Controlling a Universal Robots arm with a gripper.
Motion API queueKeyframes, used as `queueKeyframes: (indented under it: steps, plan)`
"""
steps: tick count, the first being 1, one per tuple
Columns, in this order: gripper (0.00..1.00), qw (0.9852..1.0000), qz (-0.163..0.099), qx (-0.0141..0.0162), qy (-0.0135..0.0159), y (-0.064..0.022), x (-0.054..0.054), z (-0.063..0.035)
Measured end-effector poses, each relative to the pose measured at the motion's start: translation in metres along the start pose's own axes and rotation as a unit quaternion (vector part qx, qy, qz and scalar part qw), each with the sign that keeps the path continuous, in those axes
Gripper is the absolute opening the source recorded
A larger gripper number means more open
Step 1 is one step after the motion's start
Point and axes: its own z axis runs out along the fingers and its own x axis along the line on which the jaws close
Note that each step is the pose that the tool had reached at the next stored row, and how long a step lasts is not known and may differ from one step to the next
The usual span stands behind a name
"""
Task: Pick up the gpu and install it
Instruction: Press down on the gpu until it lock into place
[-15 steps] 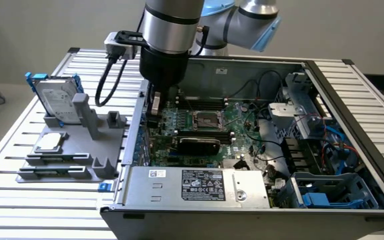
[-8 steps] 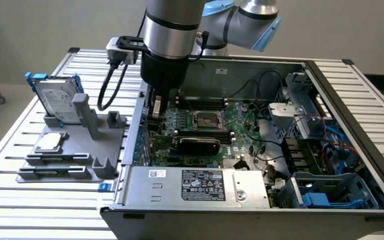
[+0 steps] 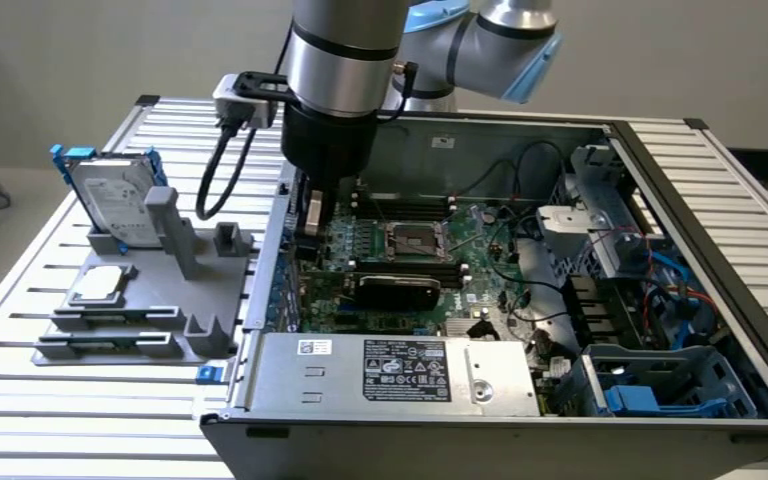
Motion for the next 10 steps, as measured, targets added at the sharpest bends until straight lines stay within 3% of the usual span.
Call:
queueKeyframes:
  steps: [10]
  plan:
    - [0.11,1.0,0.002,-0.0003,-0.0002,0.0001,-0.0008,0.0]
